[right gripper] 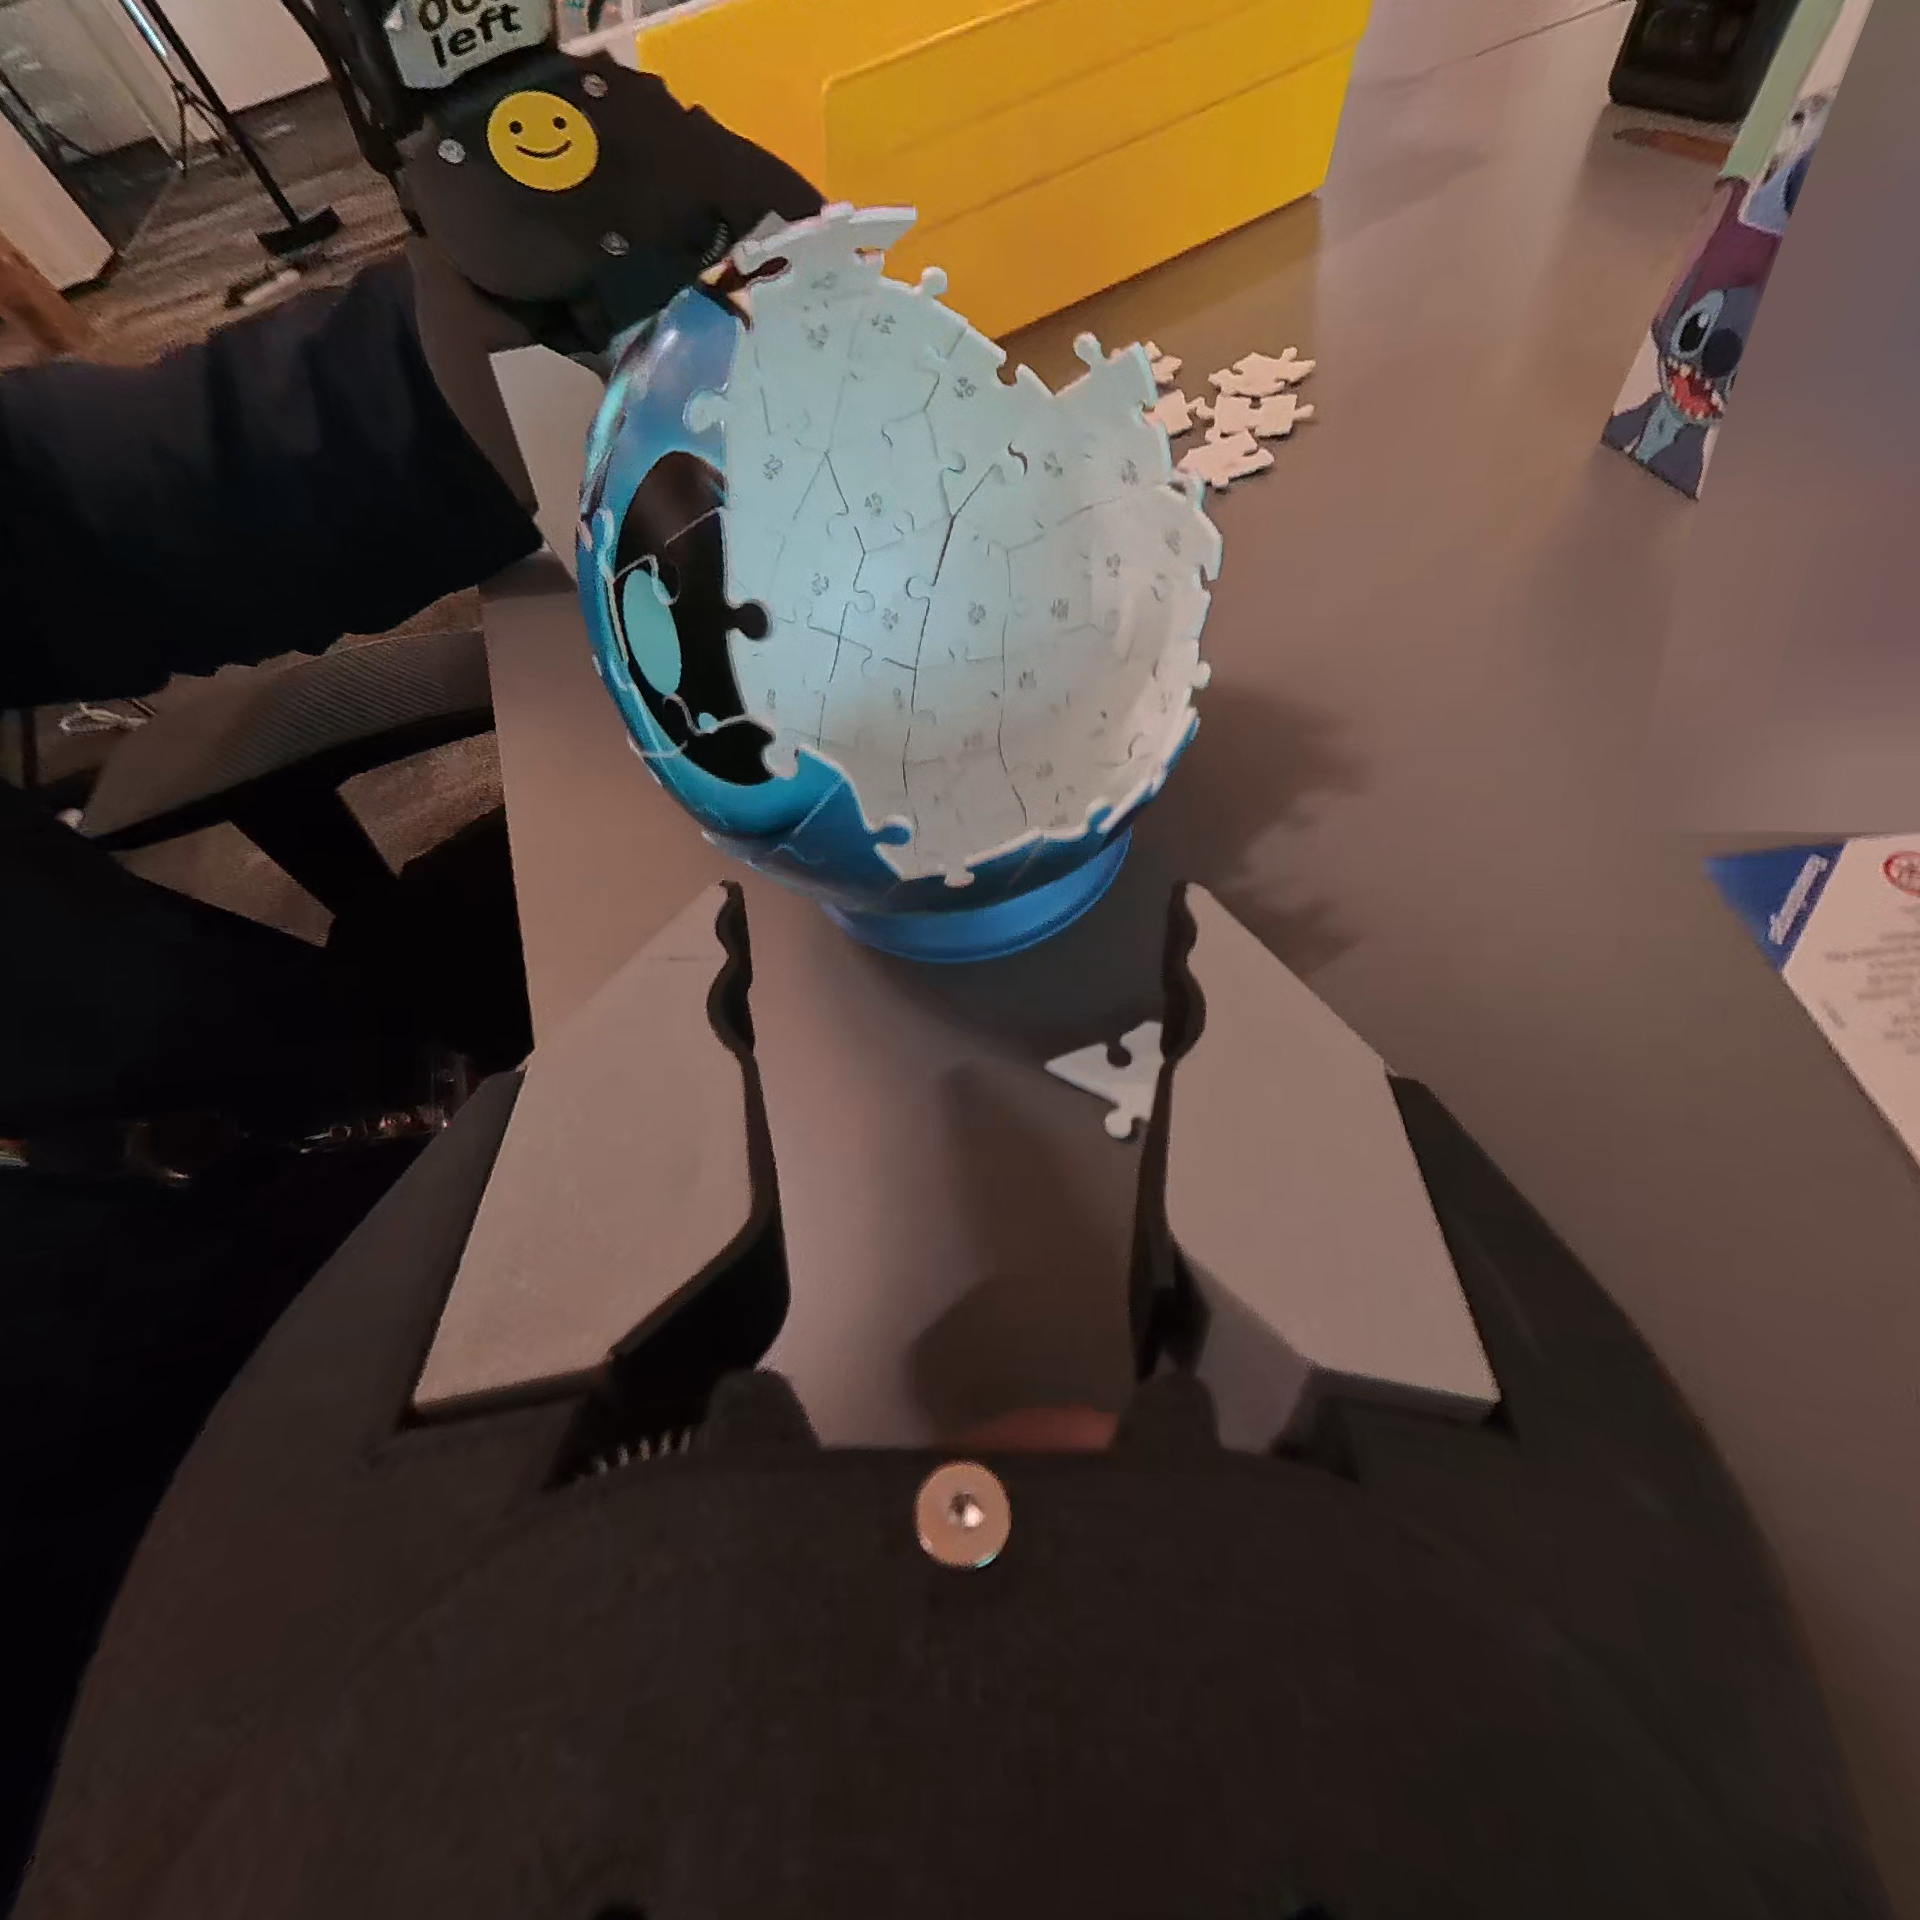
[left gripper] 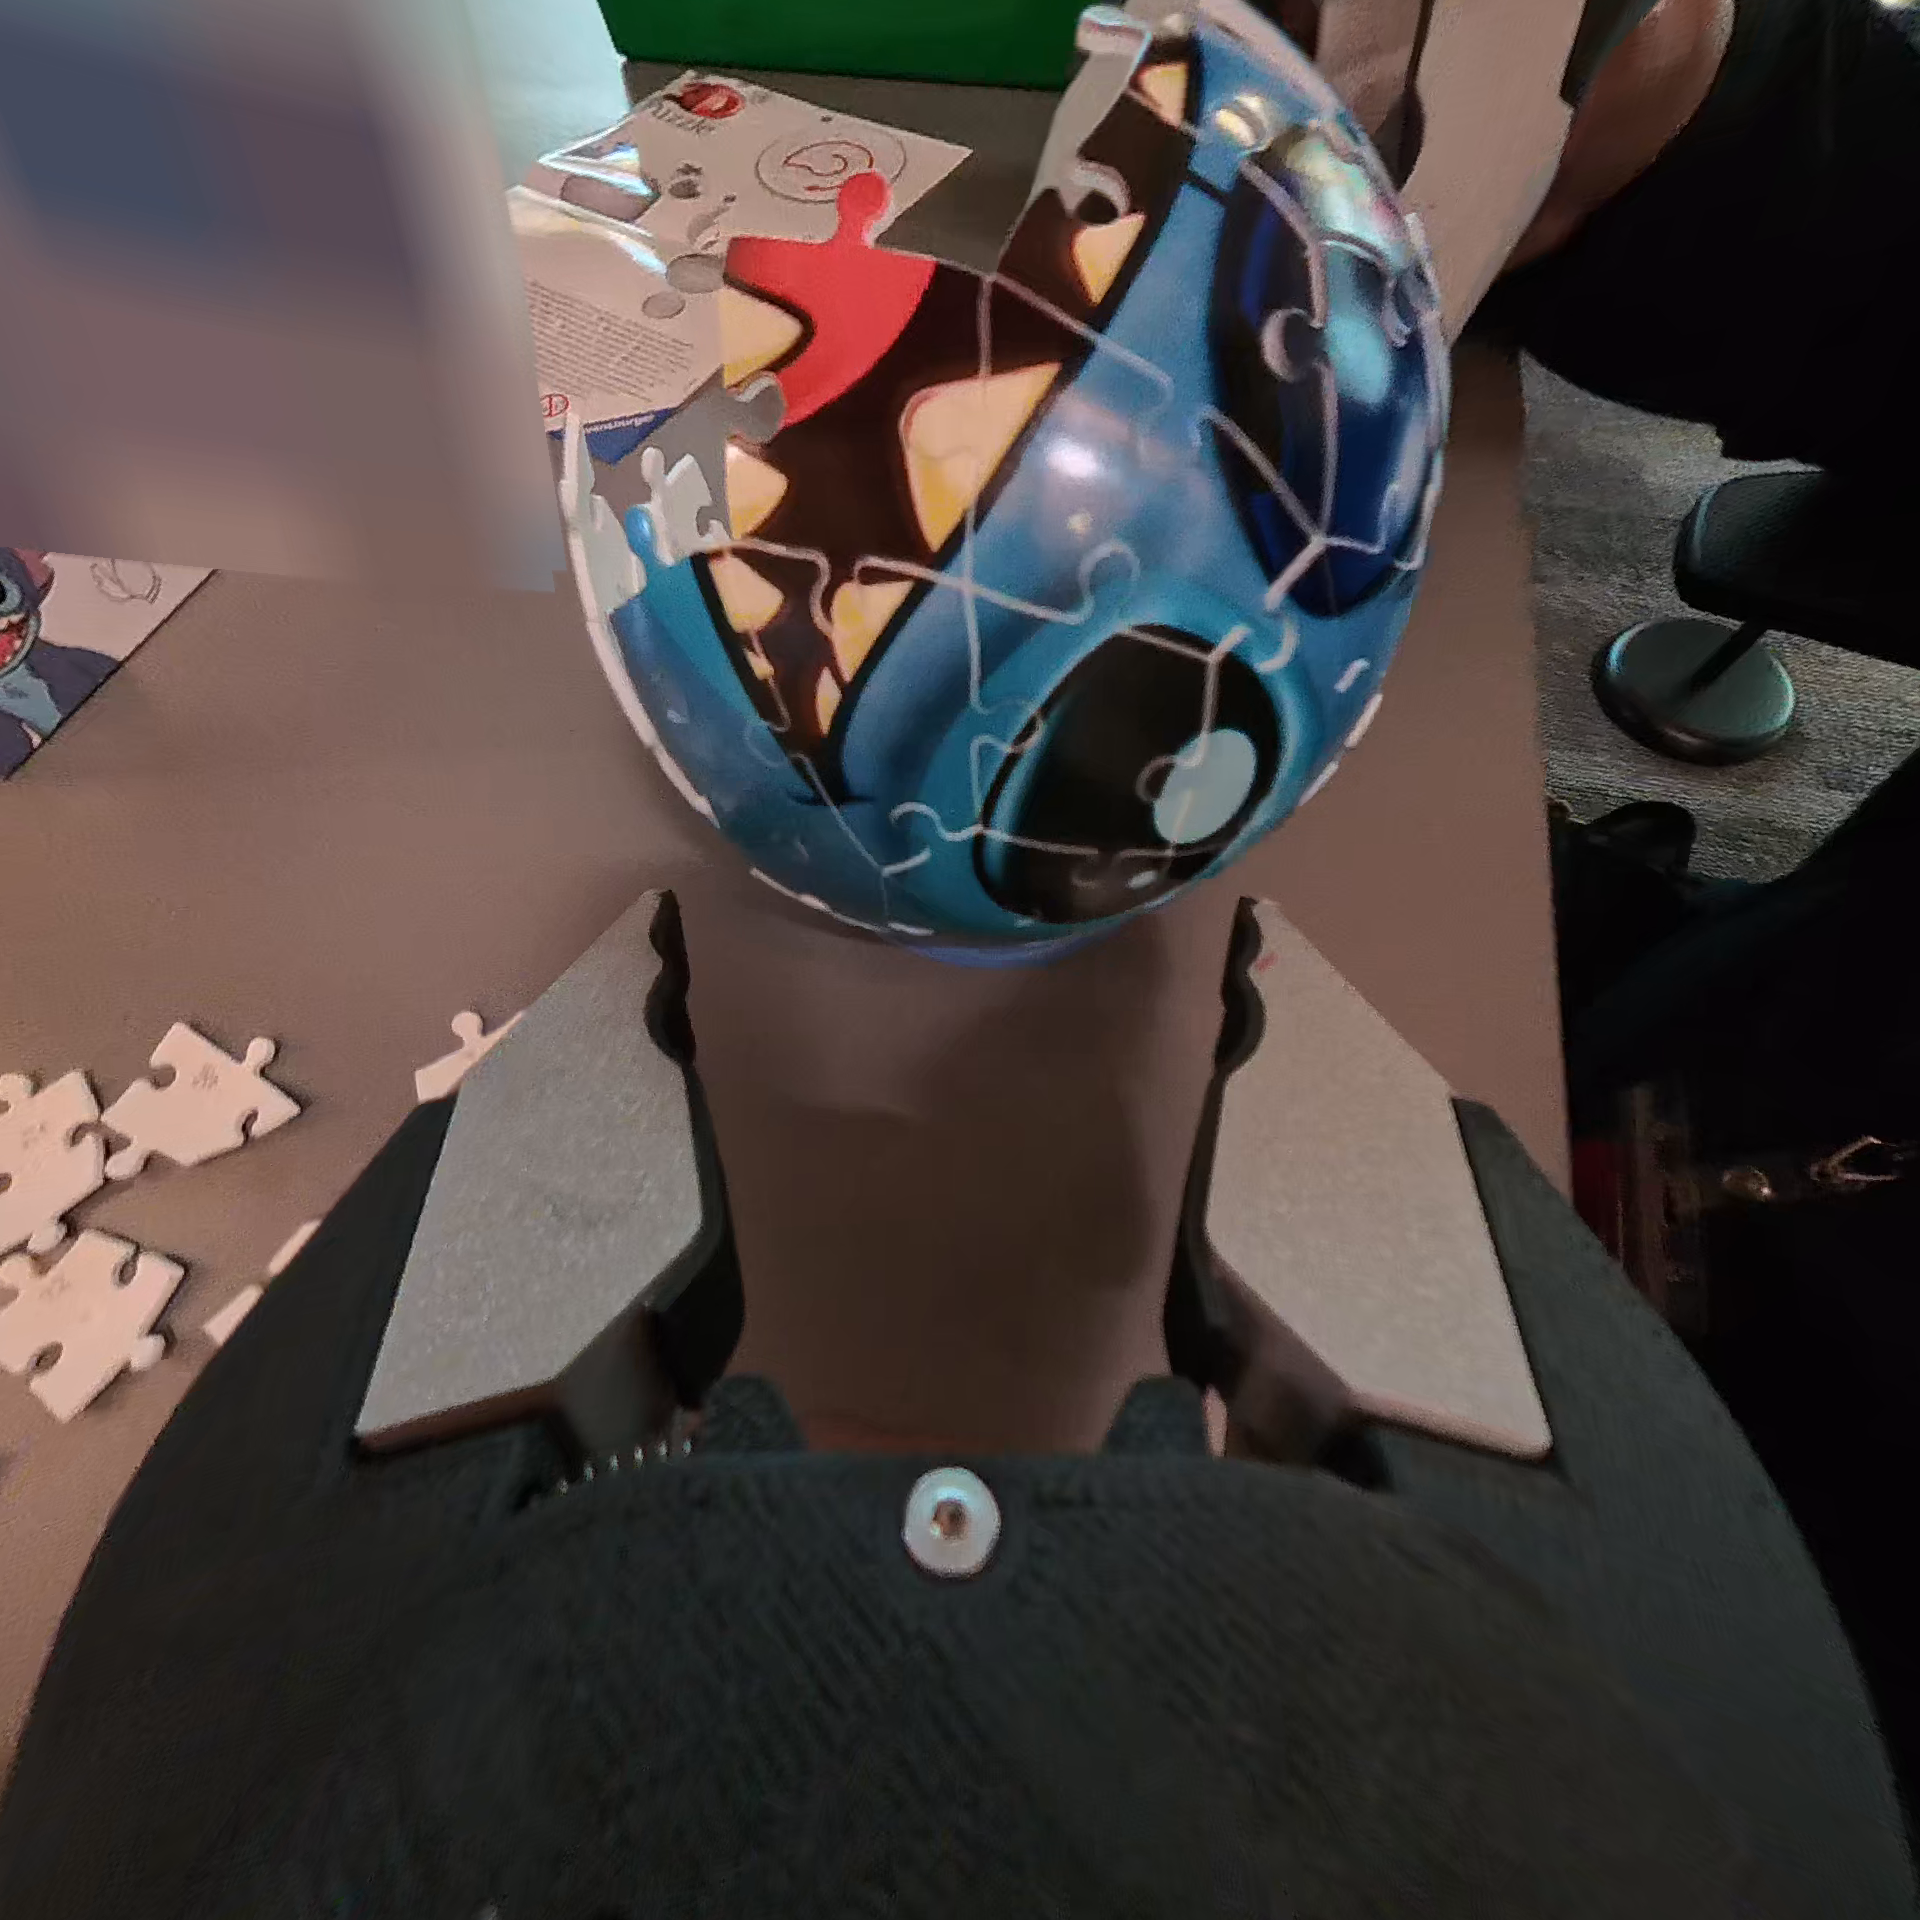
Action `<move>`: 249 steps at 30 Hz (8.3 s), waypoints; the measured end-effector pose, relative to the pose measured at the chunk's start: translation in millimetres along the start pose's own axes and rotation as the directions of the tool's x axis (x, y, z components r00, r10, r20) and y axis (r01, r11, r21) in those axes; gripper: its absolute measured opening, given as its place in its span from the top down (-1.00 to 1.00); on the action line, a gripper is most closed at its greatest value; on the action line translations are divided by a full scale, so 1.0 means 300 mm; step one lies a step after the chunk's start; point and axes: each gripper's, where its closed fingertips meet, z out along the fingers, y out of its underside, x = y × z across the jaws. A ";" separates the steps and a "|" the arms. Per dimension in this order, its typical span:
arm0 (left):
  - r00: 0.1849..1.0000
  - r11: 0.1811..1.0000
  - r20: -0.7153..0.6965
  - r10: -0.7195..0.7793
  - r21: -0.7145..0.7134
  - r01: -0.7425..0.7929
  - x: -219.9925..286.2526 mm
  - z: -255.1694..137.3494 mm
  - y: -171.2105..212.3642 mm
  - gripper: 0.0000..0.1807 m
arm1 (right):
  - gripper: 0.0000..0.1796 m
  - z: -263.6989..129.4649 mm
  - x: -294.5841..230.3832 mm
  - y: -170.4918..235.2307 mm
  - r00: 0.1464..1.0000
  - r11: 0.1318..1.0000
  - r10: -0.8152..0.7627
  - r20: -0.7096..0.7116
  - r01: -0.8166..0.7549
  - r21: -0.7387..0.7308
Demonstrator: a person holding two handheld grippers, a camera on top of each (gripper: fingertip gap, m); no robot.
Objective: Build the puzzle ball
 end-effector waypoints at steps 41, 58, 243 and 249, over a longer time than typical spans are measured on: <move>0.979 0.983 -0.113 -0.172 -0.086 0.163 0.041 -0.019 0.001 -0.17 | -0.01 0.131 -0.054 -0.003 0.991 0.993 0.061 0.119 -0.049 -0.105; 0.941 0.942 -0.126 -0.314 -0.166 0.291 0.098 -0.032 0.013 -0.15 | -0.02 0.108 -0.094 -0.026 0.980 0.986 0.148 0.130 -0.136 -0.099; 0.946 0.927 -0.240 -0.216 0.255 0.276 -0.267 0.077 -0.439 0.99 | 1.00 0.077 0.258 -0.352 0.981 0.988 0.065 0.181 -0.089 0.126; 0.953 0.953 -0.239 -0.186 0.194 0.235 -0.240 0.075 -0.380 0.99 | 1.00 0.097 0.232 -0.351 0.986 0.992 0.034 0.164 -0.052 0.111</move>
